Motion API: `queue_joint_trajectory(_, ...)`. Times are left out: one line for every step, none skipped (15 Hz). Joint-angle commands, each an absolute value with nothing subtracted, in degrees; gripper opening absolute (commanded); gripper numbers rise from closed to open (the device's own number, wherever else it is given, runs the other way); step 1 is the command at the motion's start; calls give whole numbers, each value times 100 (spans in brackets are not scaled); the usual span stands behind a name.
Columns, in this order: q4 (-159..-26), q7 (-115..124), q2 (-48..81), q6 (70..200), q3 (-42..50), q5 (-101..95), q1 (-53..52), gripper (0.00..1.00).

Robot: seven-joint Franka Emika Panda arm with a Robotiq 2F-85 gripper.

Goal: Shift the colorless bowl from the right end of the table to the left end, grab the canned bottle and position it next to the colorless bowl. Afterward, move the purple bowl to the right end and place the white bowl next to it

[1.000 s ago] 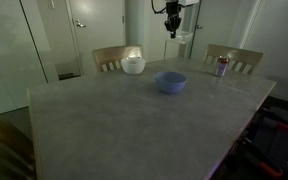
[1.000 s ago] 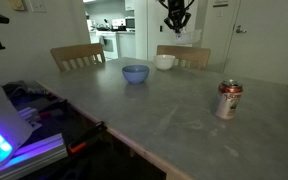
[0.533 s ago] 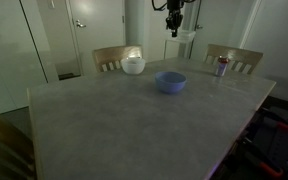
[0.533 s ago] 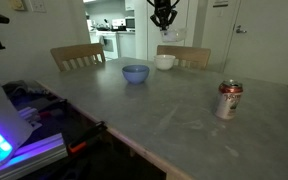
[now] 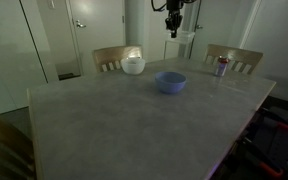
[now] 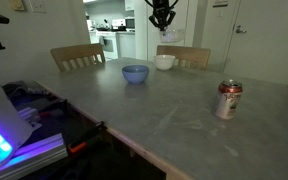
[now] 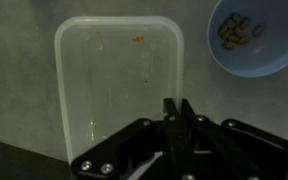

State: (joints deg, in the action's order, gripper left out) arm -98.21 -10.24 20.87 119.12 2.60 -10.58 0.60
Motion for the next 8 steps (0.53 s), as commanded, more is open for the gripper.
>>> queue_joint_trajectory(-9707, -860, 2075, 11703, 39, -1115, -146, 2)
queue_joint_trajectory(-9626, -701, 2112, 11609, -16, -1167, -266, 2)
queue_joint_trajectory(-9567, -592, 2136, 11544, -61, -1205, -362, 2)
queue_joint_trajectory(-9499, -486, 2166, 11488, -106, -1235, -467, 2)
queue_joint_trajectory(-9429, -378, 2196, 11416, -132, -1289, -571, 2)
queue_joint_trajectory(-9354, -351, 2228, 11330, -182, -1292, -651, 2)
queue_joint_trajectory(-9283, -300, 2262, 11227, -214, -1337, -737, 2)
queue_joint_trajectory(-9228, -259, 2290, 11077, -247, -1361, -818, 2)
